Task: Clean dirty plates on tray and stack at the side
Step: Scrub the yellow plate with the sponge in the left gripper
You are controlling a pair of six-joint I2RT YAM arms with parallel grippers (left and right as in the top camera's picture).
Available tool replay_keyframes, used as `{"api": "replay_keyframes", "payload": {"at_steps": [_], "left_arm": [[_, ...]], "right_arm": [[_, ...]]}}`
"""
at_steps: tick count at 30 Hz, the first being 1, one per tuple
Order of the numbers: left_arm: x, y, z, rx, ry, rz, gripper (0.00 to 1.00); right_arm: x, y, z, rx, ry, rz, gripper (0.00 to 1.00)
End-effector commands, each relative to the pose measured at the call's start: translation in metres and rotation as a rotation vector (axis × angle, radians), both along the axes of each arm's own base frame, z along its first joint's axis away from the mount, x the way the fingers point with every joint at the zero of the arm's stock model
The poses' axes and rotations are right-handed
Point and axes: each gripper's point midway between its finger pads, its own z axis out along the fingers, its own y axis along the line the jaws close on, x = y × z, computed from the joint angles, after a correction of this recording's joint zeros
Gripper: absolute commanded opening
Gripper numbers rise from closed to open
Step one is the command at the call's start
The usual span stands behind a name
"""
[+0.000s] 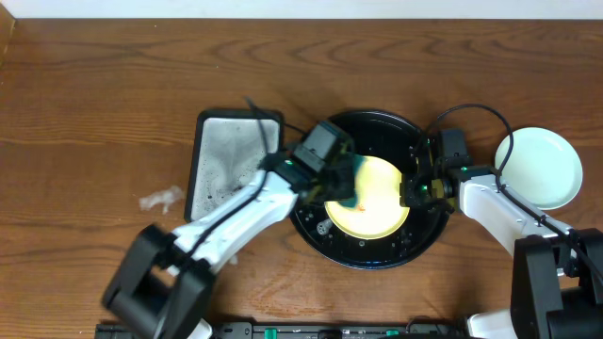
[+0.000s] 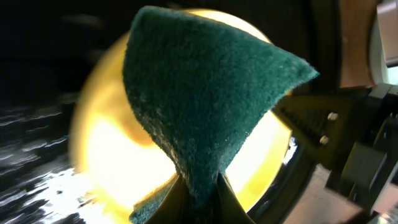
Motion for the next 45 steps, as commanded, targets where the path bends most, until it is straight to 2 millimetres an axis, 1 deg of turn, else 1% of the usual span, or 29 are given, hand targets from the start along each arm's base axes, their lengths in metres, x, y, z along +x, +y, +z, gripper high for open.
{"api": "replay_keyframes", "payload": {"at_steps": [1,5,7,9,10,11,12,13,14,16,17,19,22,24,27,28,29,31,32,35,39,41,43,45], "left_arm": [[-0.013,-0.031,-0.016,-0.055,0.087,-0.021,0.07],[-0.023,-0.042,-0.049,-0.025,0.140,-0.027,0.08],[-0.027,-0.041,-0.064,0.004,0.163,-0.037,0.07],[-0.029,-0.031,-0.080,0.065,0.163,-0.052,0.07],[-0.027,-0.021,-0.087,0.121,0.157,-0.032,0.07],[-0.023,-0.004,-0.094,0.208,0.134,0.005,0.07],[-0.017,0.018,-0.100,0.323,0.094,0.048,0.07],[-0.008,0.052,-0.101,0.496,0.026,0.096,0.07],[-0.003,0.067,-0.098,0.583,-0.014,0.102,0.07],[0.004,0.090,-0.091,0.716,-0.077,0.092,0.07],[0.010,0.102,-0.083,0.798,-0.117,0.077,0.07],[0.014,0.107,-0.079,0.834,-0.141,0.063,0.07],[0.016,0.100,-0.079,0.805,-0.145,0.057,0.07],[0.012,0.082,-0.084,0.708,-0.109,0.040,0.07],[-0.001,0.033,-0.088,0.443,0.001,0.011,0.08],[-0.007,0.011,-0.086,0.327,0.056,0.012,0.07],[-0.011,-0.004,-0.082,0.244,0.098,0.021,0.07],[-0.016,-0.029,-0.073,0.101,0.165,0.037,0.07],[-0.017,-0.037,-0.069,0.059,0.187,0.042,0.08],[-0.020,-0.048,-0.063,-0.005,0.225,0.055,0.07],[-0.020,-0.049,-0.063,-0.008,0.231,0.054,0.07],[-0.021,-0.050,-0.068,-0.006,0.237,0.051,0.07],[-0.027,-0.054,-0.072,-0.016,0.258,0.032,0.07],[-0.037,-0.060,-0.076,-0.031,0.293,-0.010,0.07]], "right_arm": [[-0.014,-0.008,-0.018,-0.054,0.068,-0.027,0.01],[-0.014,-0.008,-0.018,-0.054,0.067,-0.027,0.01],[-0.014,-0.008,-0.018,-0.054,0.067,-0.027,0.01],[-0.014,-0.008,-0.018,-0.053,0.067,-0.027,0.01],[-0.014,-0.008,-0.018,-0.053,0.067,-0.027,0.01],[-0.014,-0.008,-0.018,-0.053,0.068,-0.027,0.01],[-0.014,-0.008,-0.018,-0.053,0.068,-0.027,0.01],[-0.014,-0.008,-0.018,-0.053,0.068,-0.026,0.01],[-0.014,-0.008,-0.018,-0.053,0.068,-0.027,0.01],[-0.015,-0.008,-0.018,-0.054,0.071,-0.026,0.01],[-0.015,-0.008,-0.018,-0.054,0.071,-0.026,0.01],[-0.015,-0.008,-0.018,-0.054,0.070,-0.026,0.01],[-0.015,-0.008,-0.018,-0.054,0.071,-0.026,0.01],[-0.015,-0.008,-0.018,-0.055,0.071,-0.026,0.01],[-0.015,-0.008,-0.018,-0.054,0.071,-0.027,0.01],[-0.015,-0.008,-0.018,-0.054,0.071,-0.026,0.01],[-0.015,-0.008,-0.018,-0.054,0.071,-0.027,0.01],[-0.015,-0.008,-0.018,-0.054,0.071,-0.027,0.01],[-0.015,-0.008,-0.018,-0.054,0.071,-0.027,0.01],[-0.015,-0.008,-0.018,-0.054,0.071,-0.027,0.01],[-0.015,-0.008,-0.018,-0.054,0.071,-0.027,0.01],[-0.015,-0.008,-0.018,-0.054,0.071,-0.027,0.01],[-0.015,-0.008,-0.018,-0.054,0.071,-0.027,0.01],[-0.015,-0.008,-0.018,-0.054,0.071,-0.027,0.01]]}}
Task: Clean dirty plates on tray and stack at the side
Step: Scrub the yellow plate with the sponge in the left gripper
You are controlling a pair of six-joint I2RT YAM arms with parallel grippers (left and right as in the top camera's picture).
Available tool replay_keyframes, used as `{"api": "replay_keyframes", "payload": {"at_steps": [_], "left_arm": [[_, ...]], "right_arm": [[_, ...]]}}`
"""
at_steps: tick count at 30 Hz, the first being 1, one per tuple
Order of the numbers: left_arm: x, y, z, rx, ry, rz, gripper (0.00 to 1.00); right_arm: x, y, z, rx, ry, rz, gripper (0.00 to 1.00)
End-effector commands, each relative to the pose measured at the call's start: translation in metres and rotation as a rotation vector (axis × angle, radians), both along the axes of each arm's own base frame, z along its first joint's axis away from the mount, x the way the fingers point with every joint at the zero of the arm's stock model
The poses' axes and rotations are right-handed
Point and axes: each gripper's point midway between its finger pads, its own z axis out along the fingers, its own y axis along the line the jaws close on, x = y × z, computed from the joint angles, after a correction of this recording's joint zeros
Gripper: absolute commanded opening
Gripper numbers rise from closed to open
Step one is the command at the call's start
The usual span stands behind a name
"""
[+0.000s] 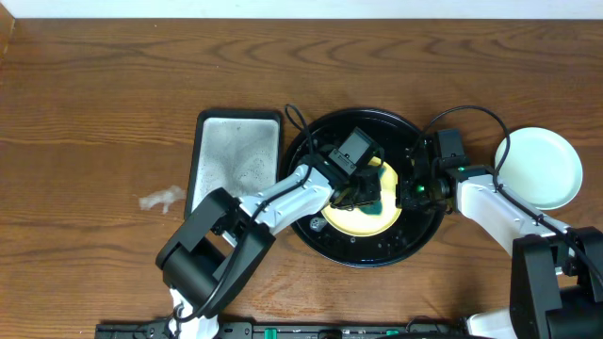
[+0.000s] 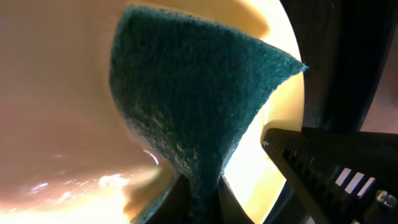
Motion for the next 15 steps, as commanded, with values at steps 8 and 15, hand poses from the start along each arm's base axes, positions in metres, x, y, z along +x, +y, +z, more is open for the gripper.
{"api": "replay_keyframes", "payload": {"at_steps": [8,15], "left_arm": [[-0.039,0.036,-0.049,0.211,0.097,-0.145,0.07],[-0.003,0.144,-0.050,0.639,0.000,0.028,0.07]], "right_arm": [[-0.009,-0.019,-0.019,-0.105,0.045,-0.028,0.01],[-0.009,-0.019,-0.019,-0.105,0.045,-0.028,0.01]]}}
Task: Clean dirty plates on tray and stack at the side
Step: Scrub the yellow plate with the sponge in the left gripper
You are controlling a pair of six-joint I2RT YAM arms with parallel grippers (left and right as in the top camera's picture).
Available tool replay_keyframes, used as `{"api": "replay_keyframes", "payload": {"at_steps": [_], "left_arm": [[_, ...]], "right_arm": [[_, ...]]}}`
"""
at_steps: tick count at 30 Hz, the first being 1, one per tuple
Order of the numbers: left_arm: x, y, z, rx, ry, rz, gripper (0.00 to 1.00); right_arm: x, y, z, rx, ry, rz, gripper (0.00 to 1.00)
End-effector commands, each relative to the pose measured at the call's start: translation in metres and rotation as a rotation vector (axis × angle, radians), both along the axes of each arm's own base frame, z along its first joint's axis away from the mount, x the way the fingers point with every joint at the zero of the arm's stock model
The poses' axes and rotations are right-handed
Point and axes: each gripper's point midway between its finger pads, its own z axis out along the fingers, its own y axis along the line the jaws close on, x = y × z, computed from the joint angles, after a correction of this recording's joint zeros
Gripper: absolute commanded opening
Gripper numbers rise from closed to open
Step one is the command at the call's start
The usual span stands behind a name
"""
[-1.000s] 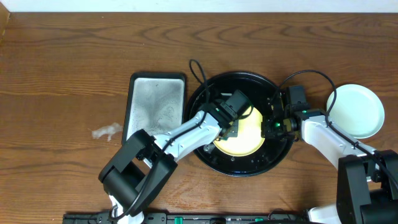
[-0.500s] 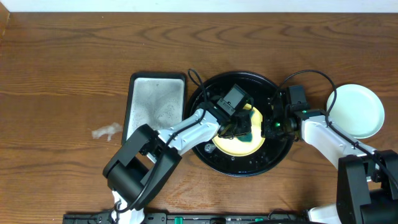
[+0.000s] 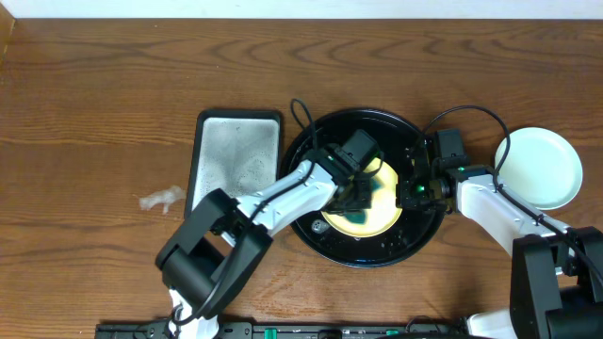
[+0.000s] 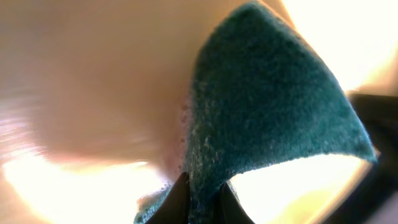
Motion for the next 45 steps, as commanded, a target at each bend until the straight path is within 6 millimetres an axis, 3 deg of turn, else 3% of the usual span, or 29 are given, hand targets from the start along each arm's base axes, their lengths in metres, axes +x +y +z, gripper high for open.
{"api": "replay_keyframes", "payload": {"at_steps": [1,5,8,11,16,19,24,30,33,38,42,45], "left_arm": [[0.015,0.111,-0.037,0.440,-0.066,0.103,0.07],[0.030,0.154,-0.025,0.592,-0.121,0.158,0.07],[0.035,0.156,-0.024,0.573,-0.119,0.178,0.08],[0.033,0.130,-0.029,0.437,-0.073,0.167,0.07],[0.025,0.046,-0.025,0.030,0.034,0.115,0.08],[0.025,0.011,-0.014,-0.113,0.041,0.112,0.08],[0.015,-0.024,-0.007,-0.178,0.007,0.055,0.07],[-0.005,-0.038,-0.008,-0.171,-0.003,-0.048,0.08],[-0.005,-0.026,-0.013,-0.112,-0.026,-0.090,0.07],[0.018,0.048,-0.027,0.207,-0.103,0.022,0.08],[0.041,0.097,-0.009,0.382,-0.163,0.099,0.07],[0.061,0.106,0.013,0.399,-0.234,0.095,0.07]], "right_arm": [[-0.010,-0.019,-0.019,-0.103,0.047,-0.027,0.01],[-0.010,-0.019,-0.019,-0.103,0.047,-0.027,0.01],[-0.010,-0.019,-0.019,-0.103,0.047,-0.027,0.01],[-0.010,-0.019,-0.019,-0.103,0.047,-0.027,0.01],[-0.010,-0.019,-0.019,-0.103,0.049,-0.027,0.01],[-0.010,-0.019,-0.019,-0.104,0.050,-0.027,0.01],[-0.011,-0.019,-0.019,-0.103,0.050,-0.027,0.01],[-0.011,-0.019,-0.019,-0.103,0.050,-0.027,0.01],[-0.011,-0.019,-0.019,-0.103,0.051,-0.027,0.01],[-0.012,-0.019,-0.019,-0.101,0.054,-0.026,0.01],[-0.013,-0.019,-0.019,-0.102,0.061,-0.026,0.01],[-0.013,-0.019,-0.019,-0.103,0.061,-0.026,0.01]]}}
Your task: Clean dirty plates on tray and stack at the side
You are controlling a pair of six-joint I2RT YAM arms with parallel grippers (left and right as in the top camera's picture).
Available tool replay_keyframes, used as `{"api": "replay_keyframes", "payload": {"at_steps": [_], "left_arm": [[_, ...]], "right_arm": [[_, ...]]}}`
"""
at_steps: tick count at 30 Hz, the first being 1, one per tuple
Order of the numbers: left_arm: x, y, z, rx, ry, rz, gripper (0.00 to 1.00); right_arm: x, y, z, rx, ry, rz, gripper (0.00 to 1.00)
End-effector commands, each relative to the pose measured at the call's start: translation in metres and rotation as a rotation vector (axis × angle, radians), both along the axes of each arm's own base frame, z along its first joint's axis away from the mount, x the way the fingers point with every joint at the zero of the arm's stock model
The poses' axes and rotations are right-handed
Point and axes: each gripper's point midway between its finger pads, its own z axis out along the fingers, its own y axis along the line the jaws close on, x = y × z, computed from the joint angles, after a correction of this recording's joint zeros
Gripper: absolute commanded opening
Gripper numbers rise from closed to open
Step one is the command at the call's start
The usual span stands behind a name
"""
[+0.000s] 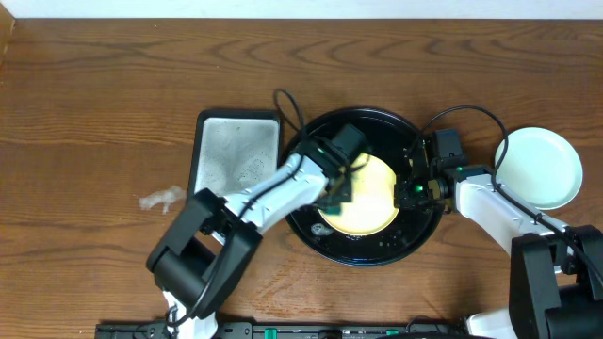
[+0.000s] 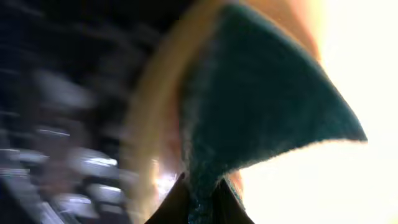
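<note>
A yellow plate (image 1: 369, 200) lies in the round black tray (image 1: 377, 252). My left gripper (image 1: 337, 191) is shut on a green scouring pad (image 2: 261, 118), pressed on the plate's left rim; the wrist view is blurred. My right gripper (image 1: 411, 191) sits at the plate's right rim, its jaws seem closed on the rim, but the view is too small to be sure. A clean white plate (image 1: 542, 168) rests on the table at the right.
A black rectangular tray (image 1: 231, 151) with a grey, soapy surface lies left of the round tray. A crumpled bit of clear wrap (image 1: 162, 199) lies further left. Cables arc over the tray's back edge.
My left gripper with the green pad has moved from the plate's middle to its left rim. The right arm has stayed at the plate's right edge.
The left gripper held the pad at the plate's left side, then over its middle, then slightly lower on the plate, and now back at the left rim. All along the right gripper has stayed at the right rim.
</note>
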Motion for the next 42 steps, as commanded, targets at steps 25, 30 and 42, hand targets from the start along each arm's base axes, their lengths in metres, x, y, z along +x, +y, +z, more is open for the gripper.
{"api": "replay_keyframes", "payload": {"at_steps": [25,30,42], "left_arm": [[0.032,0.171,0.088,0.142,-0.137,0.129,0.07],[0.029,0.178,0.078,0.150,-0.112,0.137,0.17],[0.030,0.177,0.169,0.060,-0.358,0.159,0.65]], "right_arm": [[0.016,-0.021,0.043,-0.100,-0.160,-0.010,0.01],[0.010,-0.036,0.067,-0.168,-0.211,-0.039,0.01],[-0.005,-0.048,0.138,-0.378,-0.416,0.027,0.01]]}}
